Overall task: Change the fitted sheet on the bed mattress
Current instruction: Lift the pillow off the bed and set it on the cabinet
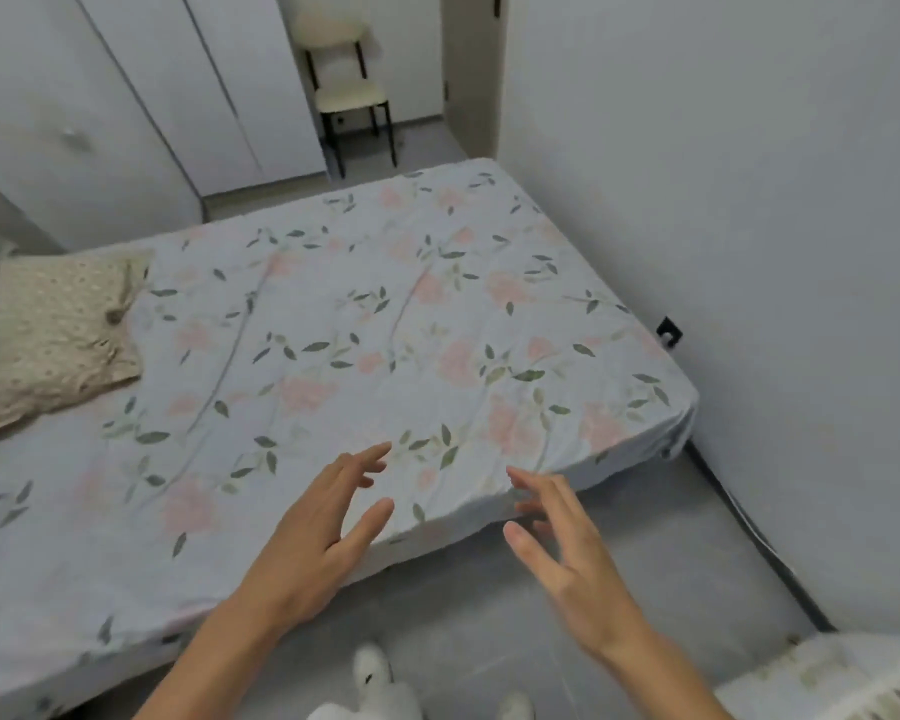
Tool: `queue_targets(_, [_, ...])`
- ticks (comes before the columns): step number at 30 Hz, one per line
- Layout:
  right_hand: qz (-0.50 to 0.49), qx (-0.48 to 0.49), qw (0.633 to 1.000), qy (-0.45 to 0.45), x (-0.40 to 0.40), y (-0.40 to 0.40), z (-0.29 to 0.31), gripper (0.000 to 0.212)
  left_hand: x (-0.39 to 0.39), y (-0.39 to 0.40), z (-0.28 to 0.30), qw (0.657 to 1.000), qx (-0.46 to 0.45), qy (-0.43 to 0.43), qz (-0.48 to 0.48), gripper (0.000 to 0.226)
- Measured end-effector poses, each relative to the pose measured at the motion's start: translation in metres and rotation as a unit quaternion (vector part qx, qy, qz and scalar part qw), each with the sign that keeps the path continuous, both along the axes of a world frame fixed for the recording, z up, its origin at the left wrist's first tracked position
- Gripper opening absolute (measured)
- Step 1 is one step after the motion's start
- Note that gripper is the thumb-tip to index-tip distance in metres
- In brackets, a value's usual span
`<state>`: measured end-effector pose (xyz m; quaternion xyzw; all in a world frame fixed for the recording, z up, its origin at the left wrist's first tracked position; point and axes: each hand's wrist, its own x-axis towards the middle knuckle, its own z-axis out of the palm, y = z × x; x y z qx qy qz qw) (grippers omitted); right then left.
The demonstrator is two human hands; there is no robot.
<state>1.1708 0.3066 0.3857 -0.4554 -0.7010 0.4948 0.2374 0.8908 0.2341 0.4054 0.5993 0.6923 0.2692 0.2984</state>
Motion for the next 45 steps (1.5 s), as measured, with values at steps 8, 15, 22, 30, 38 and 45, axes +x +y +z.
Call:
queue_targets(8, [0.209,0.023,0.977,-0.027,-0.174,-0.003,0.009,0.049,-0.103,-0.129,-0.008,0.969,0.016,-0.05,0.24,0.048])
queue_targets(15, [0.258,0.023,0.965,-0.048,-0.341,-0.049,-0.007,0.043,-0.239,-0.196,-0.026,0.946,0.03,-0.09,0.309,0.046])
queue_targets(22, [0.299,0.015,0.953,-0.055,-0.478,-0.117,-0.009,0.043,-0.363,-0.242,-0.02,0.937,0.016,-0.087,0.338,0.046])
queue_targets(30, [0.325,0.004,0.943,-0.071,-0.575,-0.103,-0.031,0.044,-0.467,-0.25,-0.05,0.926,-0.013,-0.084,0.369,0.059])
queue_targets(38, [0.32,-0.029,0.944,-0.082,-0.717,-0.056,-0.11,0.044,-0.581,-0.215,-0.114,0.919,-0.098,-0.021,0.382,0.056])
queue_targets(45, [0.396,0.013,0.909,-0.125,-0.874,0.017,-0.191,0.048,-0.734,-0.147,-0.201,0.907,-0.144,0.002,0.396,0.051])
